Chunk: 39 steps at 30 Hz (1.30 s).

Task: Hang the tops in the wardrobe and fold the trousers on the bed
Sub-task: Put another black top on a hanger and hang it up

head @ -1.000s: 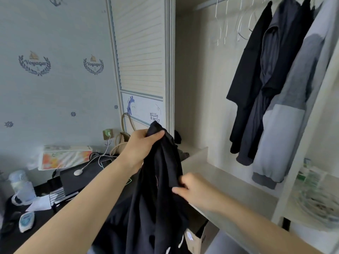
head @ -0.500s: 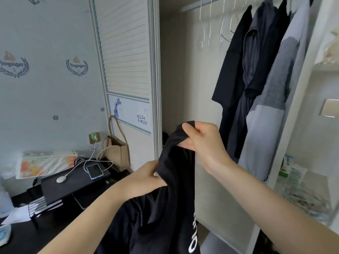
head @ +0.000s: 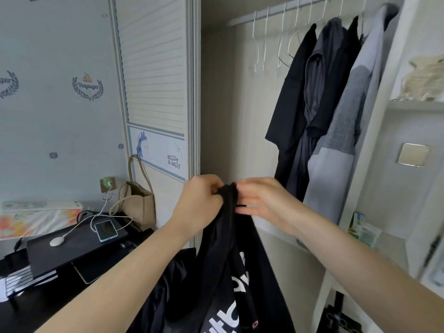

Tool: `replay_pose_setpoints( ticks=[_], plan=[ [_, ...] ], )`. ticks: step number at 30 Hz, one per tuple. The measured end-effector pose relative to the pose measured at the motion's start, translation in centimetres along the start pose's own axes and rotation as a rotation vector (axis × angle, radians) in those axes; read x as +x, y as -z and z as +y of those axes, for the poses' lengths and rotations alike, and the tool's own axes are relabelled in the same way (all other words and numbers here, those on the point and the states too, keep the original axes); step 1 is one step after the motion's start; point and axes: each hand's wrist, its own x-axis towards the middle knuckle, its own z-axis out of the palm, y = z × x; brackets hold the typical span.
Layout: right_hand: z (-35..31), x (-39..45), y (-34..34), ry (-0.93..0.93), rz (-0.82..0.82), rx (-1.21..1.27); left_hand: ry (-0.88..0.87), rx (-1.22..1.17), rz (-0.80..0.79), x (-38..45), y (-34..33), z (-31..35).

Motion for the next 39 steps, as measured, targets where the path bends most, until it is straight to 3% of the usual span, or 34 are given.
replay_pose_setpoints(
  ticks=[2,4,8,12,15,17,21,27,29,31,36,39],
  plan=[
    [0.7,-0.8,0.0,-0.02,-0.134,-0.169,0.006,0.076,0.002,1.1,-0.6,1.1],
    [1.5,-1.7,-0.4,-0.044,-0.145,-0.346,0.026,0.098,-0.018,1.9,-1.5,2.2],
    [3.4,-1.7,-0.7,0.078,0.146,-0.491,-0.008,0.144,-0.102,2.8,-3.2,3.4],
    [5.3,-0.8,0.9,0.126,0.237,-0.736,-0.05,0.229,-0.286,3.6,-3.3,3.0],
    [6.8,-0.4,3.6,0.021,0.349,-0.812,-0.059,0.182,-0.562,4.2,-1.8,1.9],
    [7.6,-0.2,5.0,-0.092,0.393,-0.878,-0.042,0.123,-0.662,4.4,-1.1,1.4],
    [8.1,0.5,5.5,-0.228,0.348,-0.988,-0.07,0.171,-0.425,6.3,-1.9,-0.2],
    [7.8,2.1,5.9,-0.474,0.162,-0.694,-0.087,0.127,0.157,9.6,-2.4,-2.8],
    [8.3,3.0,6.8,-0.45,0.216,-0.648,-0.035,0.014,0.295,11.9,-1.1,-3.6],
    [8.1,4.3,6.8,-0.341,0.258,-0.572,-0.025,-0.065,0.306,14.1,-0.3,-4.2],
    [5.0,9.9,2.0,-0.165,0.042,-0.492,-0.231,-0.086,0.11,18.4,-2.6,-3.2],
    [3.9,13.7,1.0,-0.085,0.145,-0.509,-0.301,-0.076,0.081,21.2,-3.5,-3.3]
  ],
)
